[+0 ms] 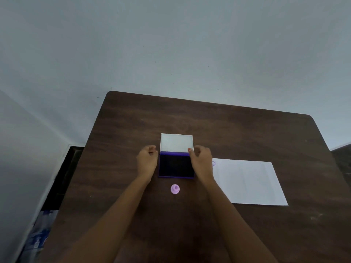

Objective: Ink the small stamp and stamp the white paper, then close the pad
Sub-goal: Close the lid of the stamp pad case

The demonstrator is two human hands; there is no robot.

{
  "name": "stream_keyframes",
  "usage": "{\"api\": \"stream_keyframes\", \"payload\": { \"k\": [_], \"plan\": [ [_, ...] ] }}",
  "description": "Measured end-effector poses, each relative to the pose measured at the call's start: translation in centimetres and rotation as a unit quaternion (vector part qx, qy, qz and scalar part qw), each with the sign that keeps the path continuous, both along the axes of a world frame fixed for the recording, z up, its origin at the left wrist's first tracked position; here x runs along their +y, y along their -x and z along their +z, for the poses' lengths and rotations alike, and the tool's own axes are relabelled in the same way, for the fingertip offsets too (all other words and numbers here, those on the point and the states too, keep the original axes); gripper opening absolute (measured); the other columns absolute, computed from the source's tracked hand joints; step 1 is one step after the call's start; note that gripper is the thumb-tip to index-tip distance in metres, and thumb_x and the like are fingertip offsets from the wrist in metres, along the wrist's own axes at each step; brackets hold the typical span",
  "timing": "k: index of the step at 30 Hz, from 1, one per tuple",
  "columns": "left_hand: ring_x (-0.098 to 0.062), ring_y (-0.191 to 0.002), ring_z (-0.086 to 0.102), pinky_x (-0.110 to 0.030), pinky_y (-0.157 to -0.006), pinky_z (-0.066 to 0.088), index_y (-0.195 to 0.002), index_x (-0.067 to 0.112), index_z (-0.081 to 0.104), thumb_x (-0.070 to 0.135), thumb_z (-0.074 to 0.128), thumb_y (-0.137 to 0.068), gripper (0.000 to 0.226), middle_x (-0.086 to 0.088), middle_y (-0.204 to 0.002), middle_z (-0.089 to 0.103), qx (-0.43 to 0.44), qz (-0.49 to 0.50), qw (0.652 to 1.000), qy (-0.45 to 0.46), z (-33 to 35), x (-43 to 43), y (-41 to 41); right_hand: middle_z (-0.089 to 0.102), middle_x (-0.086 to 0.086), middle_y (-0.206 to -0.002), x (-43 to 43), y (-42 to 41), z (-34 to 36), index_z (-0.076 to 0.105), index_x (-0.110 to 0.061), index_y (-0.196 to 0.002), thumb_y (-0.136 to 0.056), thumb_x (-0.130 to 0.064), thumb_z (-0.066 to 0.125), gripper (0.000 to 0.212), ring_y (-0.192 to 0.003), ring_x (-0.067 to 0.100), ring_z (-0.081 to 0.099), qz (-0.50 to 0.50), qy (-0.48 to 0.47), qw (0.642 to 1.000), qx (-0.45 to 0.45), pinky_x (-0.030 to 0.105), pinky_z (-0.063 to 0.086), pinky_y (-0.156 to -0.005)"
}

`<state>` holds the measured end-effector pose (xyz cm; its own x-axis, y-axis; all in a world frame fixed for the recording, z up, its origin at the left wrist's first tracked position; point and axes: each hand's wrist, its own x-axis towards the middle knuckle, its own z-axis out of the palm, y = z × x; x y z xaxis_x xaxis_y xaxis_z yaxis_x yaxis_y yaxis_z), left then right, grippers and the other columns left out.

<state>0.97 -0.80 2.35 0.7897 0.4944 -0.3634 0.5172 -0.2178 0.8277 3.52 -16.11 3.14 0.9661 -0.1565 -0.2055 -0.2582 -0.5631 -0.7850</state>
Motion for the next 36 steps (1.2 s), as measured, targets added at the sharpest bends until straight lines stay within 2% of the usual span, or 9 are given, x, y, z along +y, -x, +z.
{"api": "stream_keyframes", "payload": {
  "k": [3,8,14,16,19,23,29,31,36],
  "plan": [
    [-0.027,-0.109,0.055,-0.037,-0.094,0.045,-0.119,0.0,0.053,0.002,0.049,-0.09,0.03,-0.019,-0.12,0.059,0.001,-0.026,0.999,-0.046,-0.1,-0.3,-1.4,0.055,0.018,-0.124,-0.2,-1.9,-0.7,0.052,-0.001,-0.115,-0.09,-0.017,0.051,0.03,-0.112,0.03,0.052,-0.011,0.003,0.999,0.037,0.039,0.045,-0.096],
    [-0.029,-0.107,0.056,-0.034,-0.092,0.044,-0.117,-0.002,0.055,0.002,0.051,-0.089,0.029,-0.02,-0.119,0.06,0.019,-0.052,0.995,-0.079,-0.4,-0.7,-2.7,0.063,0.02,-0.113,0.0,-3.0,-1.3,0.059,0.002,-0.104,-0.09,-0.009,0.048,0.021,-0.091,0.017,0.054,-0.009,-0.005,0.999,0.034,0.028,0.044,-0.079],
    [-0.025,-0.106,0.057,-0.035,-0.09,0.046,-0.116,0.003,0.056,0.003,0.053,-0.089,0.027,-0.016,-0.117,0.061,0.035,-0.045,0.997,-0.053,-0.7,-0.4,-2.8,0.059,0.014,-0.12,0.0,-3.6,-1.1,0.054,-0.003,-0.114,-0.091,-0.018,0.049,0.028,-0.096,0.018,0.052,-0.031,-0.103,0.989,0.1,0.032,0.046,-0.084],
    [-0.024,-0.107,0.056,-0.034,-0.09,0.046,-0.115,0.004,0.056,0.003,0.054,-0.088,0.027,-0.015,-0.118,0.061,0.034,-0.045,0.998,-0.043,-0.6,-0.2,-2.6,0.059,0.013,-0.122,-0.1,-3.7,-0.6,0.053,-0.004,-0.116,-0.091,-0.022,0.05,0.031,-0.095,0.015,0.051,-0.011,-0.14,0.983,0.117,0.029,0.045,-0.082],
    [-0.022,-0.107,0.055,-0.034,-0.09,0.046,-0.111,0.006,0.057,0.002,0.055,-0.087,0.025,-0.014,-0.117,0.061,0.013,-0.039,0.999,-0.02,-0.2,0.0,-2.3,0.057,0.013,-0.125,-0.1,-3.5,0.1,0.051,-0.006,-0.119,-0.09,-0.024,0.052,0.035,-0.1,0.016,0.053,-0.006,-0.168,0.981,0.101,0.028,0.046,-0.085],
    [-0.015,-0.095,0.054,-0.03,-0.085,0.048,-0.107,0.006,0.057,0.001,0.058,-0.085,0.022,-0.012,-0.112,0.062,-0.017,-0.031,0.999,-0.003,0.7,0.2,-1.4,0.05,0.012,-0.128,0.0,-2.6,0.9,0.05,-0.011,-0.12,-0.09,-0.03,0.051,0.035,-0.111,0.022,0.051,-0.02,-0.138,0.988,0.061,0.039,0.046,-0.097],
    [-0.018,-0.096,0.06,-0.028,-0.085,0.047,-0.106,0.005,0.059,0.0,0.059,-0.084,0.023,-0.014,-0.108,0.066,-0.086,-0.066,0.994,-0.018,2.1,0.2,1.2,0.054,0.013,-0.121,-0.5,0.5,1.4,0.055,-0.01,-0.111,-0.09,-0.022,0.05,0.025,-0.1,0.014,0.049,-0.013,-0.092,0.995,-0.022,0.035,0.046,-0.094],
    [-0.015,-0.094,0.06,-0.024,-0.084,0.046,-0.107,0.003,0.061,0.001,0.06,-0.083,0.024,-0.015,-0.108,0.067,-0.096,-0.074,0.992,-0.026,2.2,0.0,2.2,0.056,0.013,-0.119,-0.8,1.8,1.4,0.056,-0.011,-0.11,-0.089,-0.02,0.052,0.023,-0.1,0.016,0.052,-0.01,-0.09,0.995,-0.029,0.036,0.048,-0.093],
    [-0.011,-0.089,0.06,0.001,-0.068,0.041,-0.107,-0.002,0.062,0.0,0.066,-0.078,0.029,-0.018,-0.107,0.068,-0.114,-0.078,0.99,-0.02,1.9,-0.5,4.2,0.063,0.013,-0.109,-1.5,4.1,1.2,0.062,-0.009,-0.101,-0.083,-0.009,0.06,0.018,-0.088,0.014,0.058,-0.003,-0.086,0.995,-0.055,0.021,0.044,-0.081]
  ]
}}
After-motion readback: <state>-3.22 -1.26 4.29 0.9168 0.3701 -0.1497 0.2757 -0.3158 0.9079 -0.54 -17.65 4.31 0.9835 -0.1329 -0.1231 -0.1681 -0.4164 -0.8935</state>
